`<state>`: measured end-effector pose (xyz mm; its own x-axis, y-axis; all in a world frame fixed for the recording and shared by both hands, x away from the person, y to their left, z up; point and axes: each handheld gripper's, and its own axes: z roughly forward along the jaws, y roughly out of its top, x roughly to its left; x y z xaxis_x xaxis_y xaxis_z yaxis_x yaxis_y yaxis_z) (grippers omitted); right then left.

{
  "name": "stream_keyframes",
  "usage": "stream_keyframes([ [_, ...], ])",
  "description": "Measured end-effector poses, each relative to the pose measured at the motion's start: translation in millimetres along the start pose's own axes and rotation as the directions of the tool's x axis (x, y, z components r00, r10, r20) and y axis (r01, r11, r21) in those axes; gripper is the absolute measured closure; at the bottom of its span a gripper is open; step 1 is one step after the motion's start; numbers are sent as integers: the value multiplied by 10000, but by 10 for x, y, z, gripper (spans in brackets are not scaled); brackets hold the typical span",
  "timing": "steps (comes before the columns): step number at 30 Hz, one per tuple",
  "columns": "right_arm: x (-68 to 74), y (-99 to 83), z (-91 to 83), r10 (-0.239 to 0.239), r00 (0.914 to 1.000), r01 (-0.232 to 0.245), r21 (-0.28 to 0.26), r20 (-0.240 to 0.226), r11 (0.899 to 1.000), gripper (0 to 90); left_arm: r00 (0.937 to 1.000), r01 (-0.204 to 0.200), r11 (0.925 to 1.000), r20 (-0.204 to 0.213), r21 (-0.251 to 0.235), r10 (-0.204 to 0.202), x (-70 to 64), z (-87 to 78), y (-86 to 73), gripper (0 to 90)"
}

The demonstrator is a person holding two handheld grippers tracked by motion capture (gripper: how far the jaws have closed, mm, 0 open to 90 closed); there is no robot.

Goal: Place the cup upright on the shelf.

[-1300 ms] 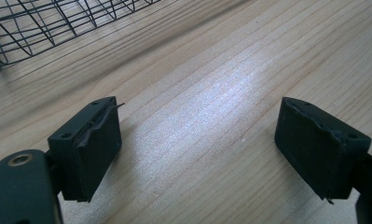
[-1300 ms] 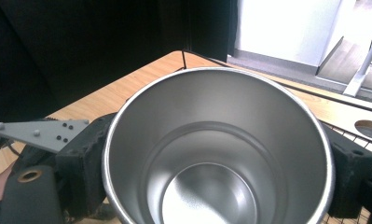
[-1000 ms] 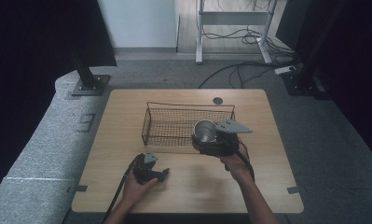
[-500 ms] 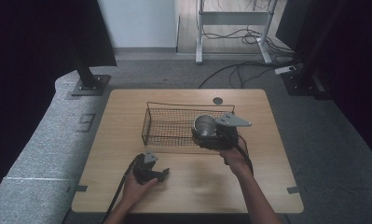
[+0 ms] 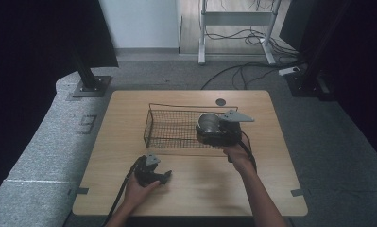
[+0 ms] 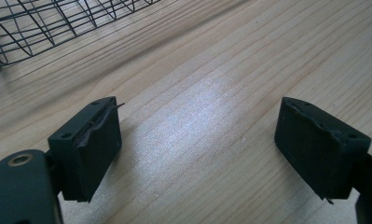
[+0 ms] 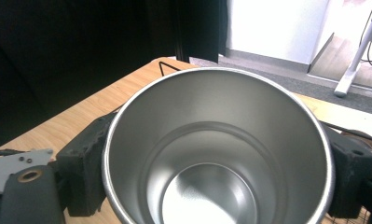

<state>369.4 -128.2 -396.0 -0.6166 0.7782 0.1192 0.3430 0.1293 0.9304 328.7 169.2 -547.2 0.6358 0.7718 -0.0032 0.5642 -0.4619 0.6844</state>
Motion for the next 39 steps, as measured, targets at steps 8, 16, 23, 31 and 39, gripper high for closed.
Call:
stream_keyframes([
  [8,-61,22,88,82,9997,-84,129,212,9999,140,10000,8,10000,-6,7,-8,-1,-1,0,145],
  [16,-130,39,168,71,9989,-84,265,462,9996,140,10000,15,10000,-1,2,-15,-1,0,0,145],
  [23,-214,30,236,137,9978,-162,383,647,9991,140,10000,18,10000,13,-8,-18,-1,1,0,145],
  [31,-289,30,309,134,9972,-174,545,737,9984,140,10000,18,10000,6,-5,-18,-1,0,0,146],
  [39,-389,12,411,300,9958,-362,708,869,9968,140,10000,20,10000,21,-11,-20,-1,1,0,146],
])
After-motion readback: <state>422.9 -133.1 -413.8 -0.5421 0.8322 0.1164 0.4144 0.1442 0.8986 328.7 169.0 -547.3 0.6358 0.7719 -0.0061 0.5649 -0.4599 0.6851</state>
